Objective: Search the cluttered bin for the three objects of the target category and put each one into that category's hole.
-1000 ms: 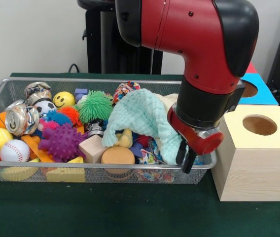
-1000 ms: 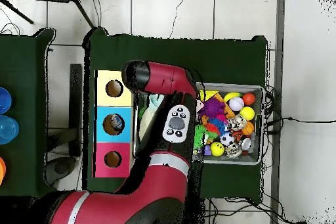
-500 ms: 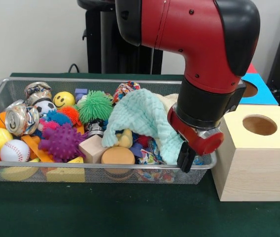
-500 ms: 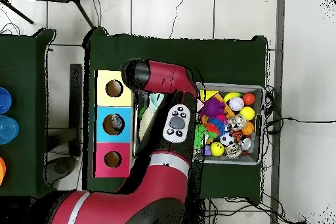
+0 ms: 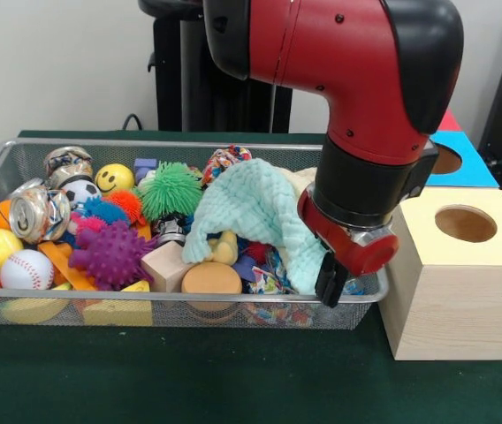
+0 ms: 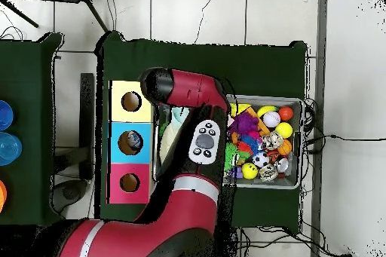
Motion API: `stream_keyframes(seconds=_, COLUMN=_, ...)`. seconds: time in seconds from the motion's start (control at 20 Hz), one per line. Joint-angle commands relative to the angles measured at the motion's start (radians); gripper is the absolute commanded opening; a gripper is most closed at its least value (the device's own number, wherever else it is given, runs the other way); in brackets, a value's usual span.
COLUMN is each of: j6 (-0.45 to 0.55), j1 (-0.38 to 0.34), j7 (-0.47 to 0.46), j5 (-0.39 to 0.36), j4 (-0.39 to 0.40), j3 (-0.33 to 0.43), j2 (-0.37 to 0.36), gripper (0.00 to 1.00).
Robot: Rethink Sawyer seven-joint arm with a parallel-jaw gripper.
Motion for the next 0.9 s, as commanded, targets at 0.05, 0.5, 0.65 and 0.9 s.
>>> stream_keyframes(seconds=0.05, j6=0.029, j1=-0.081, j7=-0.127, j5=-0.037, j4=0.213, j3=0.127, j2=-0.120, gripper=0.00)
stream_keyframes(seconds=0.5, j6=0.055, j1=-0.162, j7=-0.278, j5=-0.131, j4=0.339, j3=0.171, j2=-0.219, gripper=0.00)
stream_keyframes(seconds=0.65, j6=0.043, j1=-0.178, j7=-0.282, j5=-0.161, j4=0.349, j3=0.190, j2=-0.223, gripper=0.00)
stream_keyframes(seconds=0.9, j6=0.037, j1=-0.184, j7=-0.241, j5=-0.196, j4=0.339, j3=0.212, j2=-0.219, gripper=0.00)
